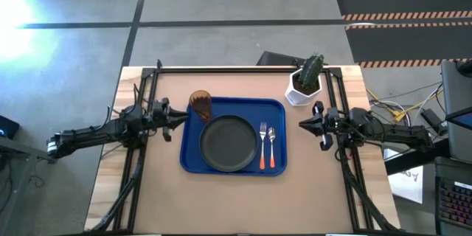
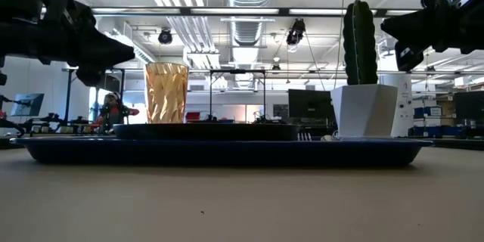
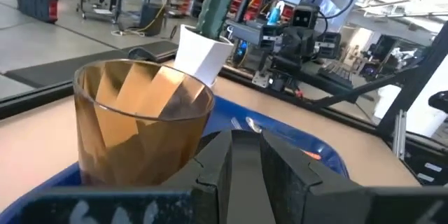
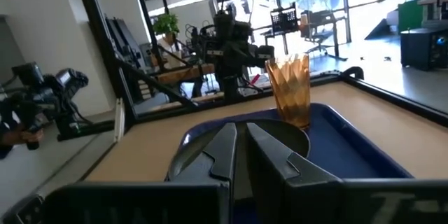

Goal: Pick and place plate/cup/fork/spoon on tray
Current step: Adjust the blue tray on the table

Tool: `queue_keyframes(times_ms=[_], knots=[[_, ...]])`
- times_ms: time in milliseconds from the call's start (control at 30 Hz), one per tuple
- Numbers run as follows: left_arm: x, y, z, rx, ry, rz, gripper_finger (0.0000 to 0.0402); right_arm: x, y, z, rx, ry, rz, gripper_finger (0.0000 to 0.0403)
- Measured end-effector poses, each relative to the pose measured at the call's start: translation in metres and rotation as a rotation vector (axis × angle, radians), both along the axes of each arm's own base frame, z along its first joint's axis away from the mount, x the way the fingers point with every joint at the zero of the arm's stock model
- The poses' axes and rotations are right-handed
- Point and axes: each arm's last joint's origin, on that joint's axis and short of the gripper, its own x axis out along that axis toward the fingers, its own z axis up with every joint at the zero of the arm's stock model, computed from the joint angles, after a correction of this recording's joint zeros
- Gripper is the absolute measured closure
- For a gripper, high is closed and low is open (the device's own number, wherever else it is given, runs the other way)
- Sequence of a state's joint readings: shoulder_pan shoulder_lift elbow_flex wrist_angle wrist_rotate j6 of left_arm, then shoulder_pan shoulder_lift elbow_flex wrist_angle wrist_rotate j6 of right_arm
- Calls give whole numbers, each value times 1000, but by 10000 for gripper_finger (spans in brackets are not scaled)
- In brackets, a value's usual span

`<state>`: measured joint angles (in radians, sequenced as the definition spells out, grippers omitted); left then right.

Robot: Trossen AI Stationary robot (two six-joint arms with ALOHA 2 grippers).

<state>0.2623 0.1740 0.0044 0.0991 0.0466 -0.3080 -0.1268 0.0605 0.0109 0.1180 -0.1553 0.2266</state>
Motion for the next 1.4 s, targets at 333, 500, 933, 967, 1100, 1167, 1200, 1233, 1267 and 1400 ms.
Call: queue_keyframes(times_ms=[333,500,933,967,1100,1167,1200,1233,1267,1400], knots=[[0,-2,19,40,-187,-56,343,-2,0,16,188,-99,24,380],[0,-4,25,-21,-202,-141,343,-6,1,31,313,-187,57,380],[-13,-9,155,63,-389,-178,343,-22,3,90,299,-343,88,380],[-14,-9,163,70,-409,-178,343,-22,3,93,302,-337,87,380],[-18,-10,179,99,-442,-176,343,-13,2,100,310,-289,76,380],[-21,-11,186,108,-473,-177,343,-5,1,105,290,-261,65,380],[-23,-12,189,112,-487,-178,343,-1,0,108,281,-247,61,381],[-25,-12,191,114,-497,-179,343,3,0,112,268,-230,56,381],[-27,-12,193,119,-507,-180,343,7,-1,117,258,-219,52,381],[-33,-14,195,132,-531,-179,343,42,-5,136,217,-125,33,380]])
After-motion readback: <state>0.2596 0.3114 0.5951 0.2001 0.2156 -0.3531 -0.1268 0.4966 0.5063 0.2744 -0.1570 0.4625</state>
